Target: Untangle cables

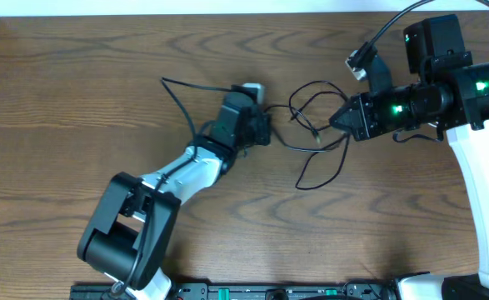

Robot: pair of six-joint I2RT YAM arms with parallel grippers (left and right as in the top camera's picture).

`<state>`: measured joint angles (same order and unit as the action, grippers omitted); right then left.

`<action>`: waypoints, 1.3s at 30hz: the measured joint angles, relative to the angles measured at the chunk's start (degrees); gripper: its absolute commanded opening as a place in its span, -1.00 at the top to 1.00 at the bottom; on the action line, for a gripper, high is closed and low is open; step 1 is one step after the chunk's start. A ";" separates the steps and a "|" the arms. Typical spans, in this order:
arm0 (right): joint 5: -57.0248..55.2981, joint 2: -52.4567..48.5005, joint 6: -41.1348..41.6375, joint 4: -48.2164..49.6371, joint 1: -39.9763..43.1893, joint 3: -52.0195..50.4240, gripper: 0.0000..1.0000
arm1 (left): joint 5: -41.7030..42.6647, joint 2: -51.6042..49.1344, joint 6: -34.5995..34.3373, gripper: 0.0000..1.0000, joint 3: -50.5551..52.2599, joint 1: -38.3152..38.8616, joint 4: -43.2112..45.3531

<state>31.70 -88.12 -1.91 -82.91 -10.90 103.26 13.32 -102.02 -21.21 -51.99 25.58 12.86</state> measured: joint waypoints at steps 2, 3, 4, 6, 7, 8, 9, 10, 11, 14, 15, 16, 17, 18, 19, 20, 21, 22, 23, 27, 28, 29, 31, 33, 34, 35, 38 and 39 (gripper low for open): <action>-3.98 0.00 0.28 0.00 0.96 0.00 0.98 | 0.02 0.00 0.02 0.86 0.02 -2.45 -4.44; -6.64 0.00 0.96 0.02 1.66 0.00 0.98 | 0.02 0.00 0.02 0.85 0.02 -3.52 -6.05; -9.92 0.00 1.92 -0.02 2.38 0.00 0.98 | 0.02 0.00 0.02 0.85 0.02 -4.96 -8.55; -14.67 0.00 3.52 0.04 3.45 0.00 0.98 | -0.17 0.00 0.00 0.85 0.04 -7.56 -12.35; -19.28 0.00 5.14 0.02 4.44 0.00 0.98 | -0.20 0.00 -0.02 0.85 0.04 -8.74 -13.64; -21.97 0.00 6.01 0.15 5.09 0.00 0.98 | -0.15 0.00 0.02 0.85 0.00 -9.77 -15.39; -24.65 0.00 6.75 0.66 5.57 0.00 0.98 | -0.17 0.00 0.04 0.85 0.02 -10.45 -16.94; -26.64 0.00 7.23 1.09 5.92 0.00 0.98 | -0.15 0.00 0.11 0.85 0.02 -10.95 -18.34; -29.14 0.00 7.61 1.86 6.34 0.00 0.98 | -0.22 0.00 0.22 0.85 0.02 -11.43 -19.69; -35.65 0.00 9.60 3.50 7.78 0.00 0.98 | -1.20 0.00 0.31 0.85 0.02 -12.74 -23.15; -38.05 0.00 10.73 4.02 8.55 0.00 0.98 | -1.99 0.17 0.28 0.85 -0.15 -13.20 -24.57; -40.00 0.00 11.85 4.59 9.33 0.00 0.98 | -2.75 0.37 0.42 0.86 -0.28 -13.70 -25.88; -41.92 0.00 12.98 5.40 10.34 0.00 0.98 | -3.69 0.59 0.44 0.85 -0.44 -14.34 -27.34; -43.28 0.00 13.92 6.19 11.26 0.00 0.98 | -4.37 0.76 0.44 0.85 -0.61 -14.88 -28.48; -44.76 0.00 14.91 7.28 12.44 0.00 0.98 | -5.14 0.96 0.44 0.85 -0.76 -15.65 -29.83; -45.64 0.00 15.45 7.87 13.40 0.00 0.98 | -5.60 1.01 0.44 0.85 -0.83 -16.02 -30.51; -46.40 0.00 16.00 9.07 14.36 0.00 0.98 | -6.10 1.11 0.42 0.85 -0.98 -16.41 -31.43; -47.01 0.00 16.44 10.19 15.23 0.00 0.98 | -6.34 1.20 0.42 0.85 -1.07 -16.59 -32.09; -47.39 0.00 16.65 11.02 15.98 0.00 0.98 | -6.49 1.22 0.31 0.85 -1.11 -16.72 -32.61; -49.44 0.00 17.33 15.32 18.69 0.00 0.98 | -4.61 1.27 0.00 0.85 -1.20 -16.83 -33.24; -50.45 0.00 17.46 17.31 19.47 -0.02 0.98 | -3.48 1.29 -0.02 0.85 -1.20 -16.83 -33.42; -51.47 0.00 17.53 19.17 20.22 -0.02 0.98 | -2.49 1.29 -0.02 0.85 -1.18 -16.81 -33.51; -53.77 0.00 17.75 23.37 22.40 -0.02 0.98 | -0.52 1.29 -0.02 0.85 -1.18 -16.72 -33.62; -55.21 0.00 17.86 25.66 24.50 -0.04 0.98 | 0.74 1.27 -0.04 0.85 -1.18 -16.33 -33.79; -55.82 0.00 17.97 26.84 25.73 -0.04 0.98 | 1.25 1.25 -0.02 0.85 -1.18 -15.93 -33.86; -56.24 0.00 18.38 27.56 27.17 -0.04 0.98 | 1.68 1.22 -0.04 0.85 -1.18 -15.39 -33.88; -56.52 0.00 19.80 27.50 30.38 -0.04 0.98 | 2.47 1.18 -0.04 0.85 -1.11 -13.75 -33.62; -55.84 0.00 20.31 27.45 31.80 -0.04 0.98 | 2.69 1.16 -0.04 0.85 -1.07 -13.16 -33.40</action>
<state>-24.14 -88.12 18.39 -55.46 20.91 103.22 16.01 -100.86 -21.26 -53.06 12.43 -20.53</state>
